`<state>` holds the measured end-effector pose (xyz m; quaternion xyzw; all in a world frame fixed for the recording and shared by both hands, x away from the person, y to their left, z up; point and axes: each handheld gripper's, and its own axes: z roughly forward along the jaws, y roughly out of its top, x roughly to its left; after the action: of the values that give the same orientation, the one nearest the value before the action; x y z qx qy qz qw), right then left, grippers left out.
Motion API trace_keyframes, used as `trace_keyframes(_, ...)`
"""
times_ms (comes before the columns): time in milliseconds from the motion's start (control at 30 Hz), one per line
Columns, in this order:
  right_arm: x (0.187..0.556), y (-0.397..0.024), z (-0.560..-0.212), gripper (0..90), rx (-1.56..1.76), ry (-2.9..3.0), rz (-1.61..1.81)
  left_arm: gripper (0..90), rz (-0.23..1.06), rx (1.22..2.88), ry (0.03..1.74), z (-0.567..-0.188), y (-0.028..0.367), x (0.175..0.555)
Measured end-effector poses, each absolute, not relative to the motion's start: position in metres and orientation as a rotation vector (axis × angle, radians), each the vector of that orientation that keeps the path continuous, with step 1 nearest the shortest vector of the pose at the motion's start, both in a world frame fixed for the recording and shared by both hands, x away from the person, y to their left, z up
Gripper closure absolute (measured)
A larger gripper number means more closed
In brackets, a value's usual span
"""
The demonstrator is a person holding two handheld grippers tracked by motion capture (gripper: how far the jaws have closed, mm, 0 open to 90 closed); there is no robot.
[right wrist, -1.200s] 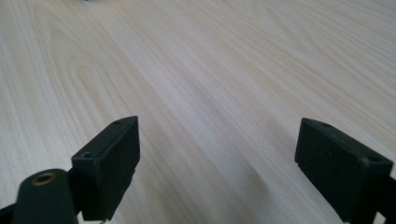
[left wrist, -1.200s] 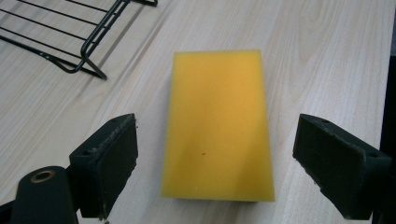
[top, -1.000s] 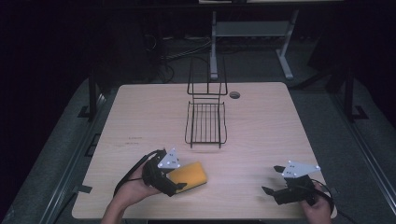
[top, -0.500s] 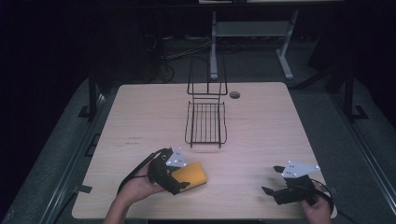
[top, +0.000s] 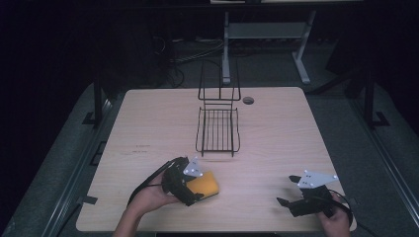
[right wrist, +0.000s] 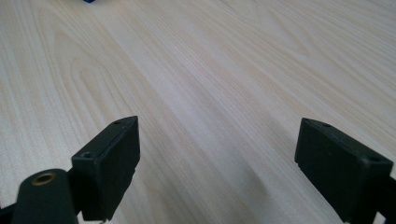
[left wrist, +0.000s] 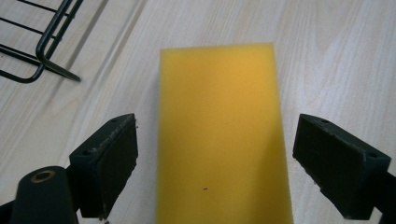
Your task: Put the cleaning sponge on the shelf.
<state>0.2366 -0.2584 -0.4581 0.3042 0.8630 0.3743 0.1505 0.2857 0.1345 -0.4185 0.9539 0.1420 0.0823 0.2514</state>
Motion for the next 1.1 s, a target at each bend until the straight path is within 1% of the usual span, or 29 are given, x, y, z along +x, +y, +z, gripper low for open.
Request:
trace_keyframes(967,0.236,-0.258,-0.458,13.8,0.881,2.476,1.079,13.4,0.170,2.650,0.414,-0.436,0.125,0.290)
trace_keyframes(1100,0.235,-0.258,-0.458,13.8,0.880,2.474,1.081,13.4,0.172,2.677,0.401,-0.438,0.123,0.291)
